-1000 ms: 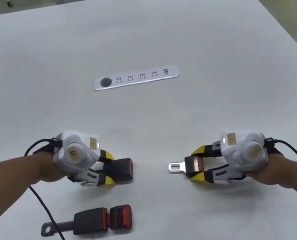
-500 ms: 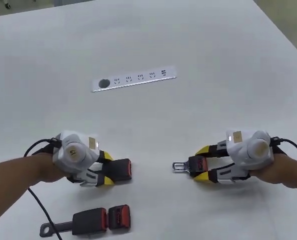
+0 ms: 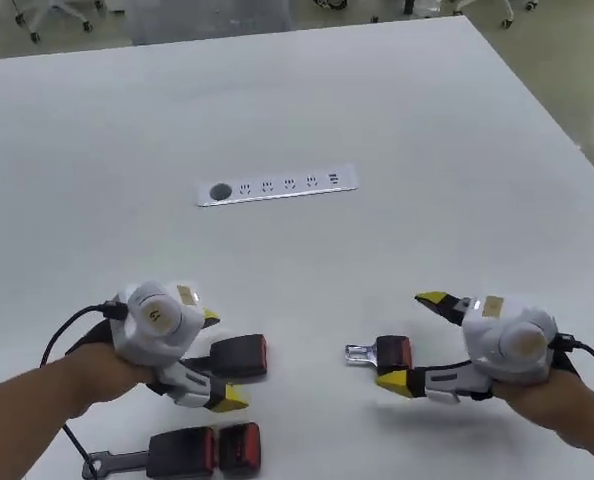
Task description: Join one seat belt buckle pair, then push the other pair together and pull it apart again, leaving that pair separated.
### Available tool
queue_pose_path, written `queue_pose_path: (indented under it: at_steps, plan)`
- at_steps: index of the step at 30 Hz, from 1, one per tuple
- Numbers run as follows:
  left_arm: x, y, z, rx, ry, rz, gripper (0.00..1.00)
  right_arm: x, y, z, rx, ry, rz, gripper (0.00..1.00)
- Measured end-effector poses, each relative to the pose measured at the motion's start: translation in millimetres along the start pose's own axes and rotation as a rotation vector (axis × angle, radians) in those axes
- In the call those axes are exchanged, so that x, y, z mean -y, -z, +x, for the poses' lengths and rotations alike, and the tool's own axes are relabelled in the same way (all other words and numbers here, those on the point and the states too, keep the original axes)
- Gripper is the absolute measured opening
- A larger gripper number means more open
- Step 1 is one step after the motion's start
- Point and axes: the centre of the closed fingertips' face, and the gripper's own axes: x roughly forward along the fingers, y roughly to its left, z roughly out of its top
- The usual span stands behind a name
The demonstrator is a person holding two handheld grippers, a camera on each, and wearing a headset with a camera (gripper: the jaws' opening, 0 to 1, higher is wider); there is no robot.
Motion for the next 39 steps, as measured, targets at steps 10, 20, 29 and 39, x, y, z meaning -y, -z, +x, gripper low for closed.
queue_pose_path:
  at_steps: [10,20,29,39]
  plan:
    - [-5.2,-7.5,-54.8,0.193,-0.182,-0.188,0.92,-13.0,-23.3,-26.1,0.055,0.157,0.083,0.90]
    - [12.6,25.4,-115.9,0.274,-0.271,-0.246,0.94,-38.1,-44.2,-49.7,0.110,0.237,0.101,0.93]
    - [47.6,58.9,-149.8,0.296,-0.263,-0.241,0.95,-74.6,-48.6,-59.9,0.117,0.220,0.039,0.94]
    - [66.2,76.6,-180.0,0.341,-0.280,-0.228,0.97,-96.8,-44.9,-84.4,0.164,0.250,0.062,0.97]
